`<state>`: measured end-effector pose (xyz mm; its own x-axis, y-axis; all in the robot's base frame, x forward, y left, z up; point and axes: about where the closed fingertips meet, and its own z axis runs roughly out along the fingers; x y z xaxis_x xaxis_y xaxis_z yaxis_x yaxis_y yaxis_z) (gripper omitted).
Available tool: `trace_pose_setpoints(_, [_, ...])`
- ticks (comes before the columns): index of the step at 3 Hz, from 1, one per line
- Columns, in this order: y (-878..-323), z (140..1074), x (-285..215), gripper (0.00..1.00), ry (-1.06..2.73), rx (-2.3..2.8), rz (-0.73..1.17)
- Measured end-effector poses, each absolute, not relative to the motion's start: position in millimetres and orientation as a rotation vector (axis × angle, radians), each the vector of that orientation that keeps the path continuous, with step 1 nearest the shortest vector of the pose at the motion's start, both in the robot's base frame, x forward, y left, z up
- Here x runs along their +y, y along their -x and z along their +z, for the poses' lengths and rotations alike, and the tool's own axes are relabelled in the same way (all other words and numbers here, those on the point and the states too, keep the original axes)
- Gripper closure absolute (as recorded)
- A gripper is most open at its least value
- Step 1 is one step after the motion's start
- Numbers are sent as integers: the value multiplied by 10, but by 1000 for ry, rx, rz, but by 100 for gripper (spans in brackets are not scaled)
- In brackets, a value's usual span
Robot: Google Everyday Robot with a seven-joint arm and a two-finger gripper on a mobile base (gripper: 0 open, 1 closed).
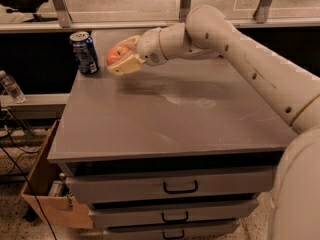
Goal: Move apple near pepsi can
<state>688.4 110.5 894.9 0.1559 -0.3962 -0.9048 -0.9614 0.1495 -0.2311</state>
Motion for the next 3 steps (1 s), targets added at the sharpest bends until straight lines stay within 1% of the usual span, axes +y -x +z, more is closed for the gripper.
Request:
trace_pose_setpoints(1, [-7139,8776,1246,82,1366,1456,681])
trace_pose_setpoints(3, [-7380,8586,1415,36,1253,1502,745])
